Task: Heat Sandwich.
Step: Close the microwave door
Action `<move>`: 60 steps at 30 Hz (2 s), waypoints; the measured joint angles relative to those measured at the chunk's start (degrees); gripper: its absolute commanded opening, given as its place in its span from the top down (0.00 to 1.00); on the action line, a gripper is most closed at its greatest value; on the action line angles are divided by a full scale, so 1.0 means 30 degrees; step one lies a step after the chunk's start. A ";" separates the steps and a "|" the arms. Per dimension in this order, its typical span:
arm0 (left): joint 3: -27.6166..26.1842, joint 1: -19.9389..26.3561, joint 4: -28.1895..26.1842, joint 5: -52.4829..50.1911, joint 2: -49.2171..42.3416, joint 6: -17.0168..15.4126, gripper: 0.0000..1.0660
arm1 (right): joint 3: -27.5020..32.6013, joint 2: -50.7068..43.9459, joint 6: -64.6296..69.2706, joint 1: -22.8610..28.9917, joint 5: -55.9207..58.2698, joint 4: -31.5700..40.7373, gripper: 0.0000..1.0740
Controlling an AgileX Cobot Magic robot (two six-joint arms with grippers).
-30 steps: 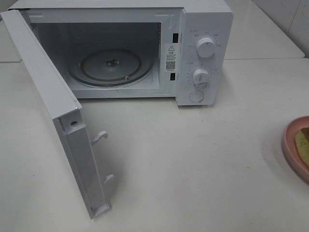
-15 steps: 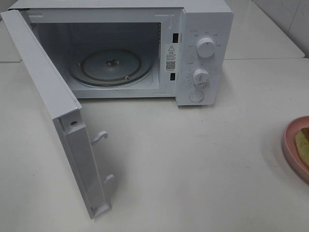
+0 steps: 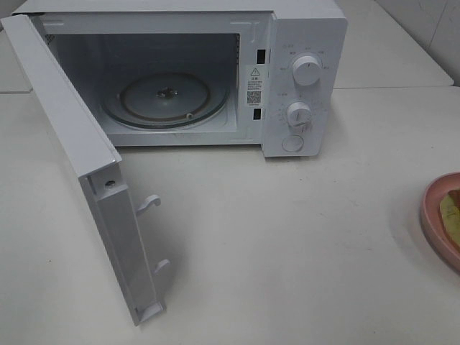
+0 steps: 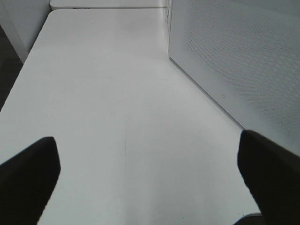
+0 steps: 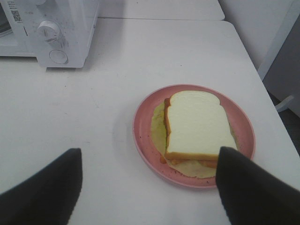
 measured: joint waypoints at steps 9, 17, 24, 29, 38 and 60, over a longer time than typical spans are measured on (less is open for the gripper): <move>0.0000 0.0000 0.0000 0.0000 0.0000 0.0000 0.08 | 0.0000 0.0000 0.0000 0.0000 0.0000 0.0000 0.29; 0.0000 0.0000 -0.0153 0.0000 0.0000 0.0000 0.08 | 0.0000 0.0000 0.0000 0.0000 0.0000 0.0000 0.29; -0.0707 0.0000 -0.0573 -0.0649 0.1356 0.0000 0.14 | 0.0000 0.0000 0.0000 0.0000 0.0000 0.0000 0.29; -0.0840 0.0000 -0.0592 -0.1986 0.3686 0.0000 0.24 | 0.0000 0.0000 0.0000 0.0000 0.0000 0.0000 0.29; -0.0840 0.0000 -0.0668 -0.5539 0.7544 0.0000 0.78 | 0.0000 0.0000 0.0000 0.0000 0.0000 0.0000 0.29; 0.5061 0.0000 -0.0668 -2.3529 1.5604 0.0000 1.00 | 0.0000 0.0000 0.0000 0.0000 0.0019 -0.0019 0.29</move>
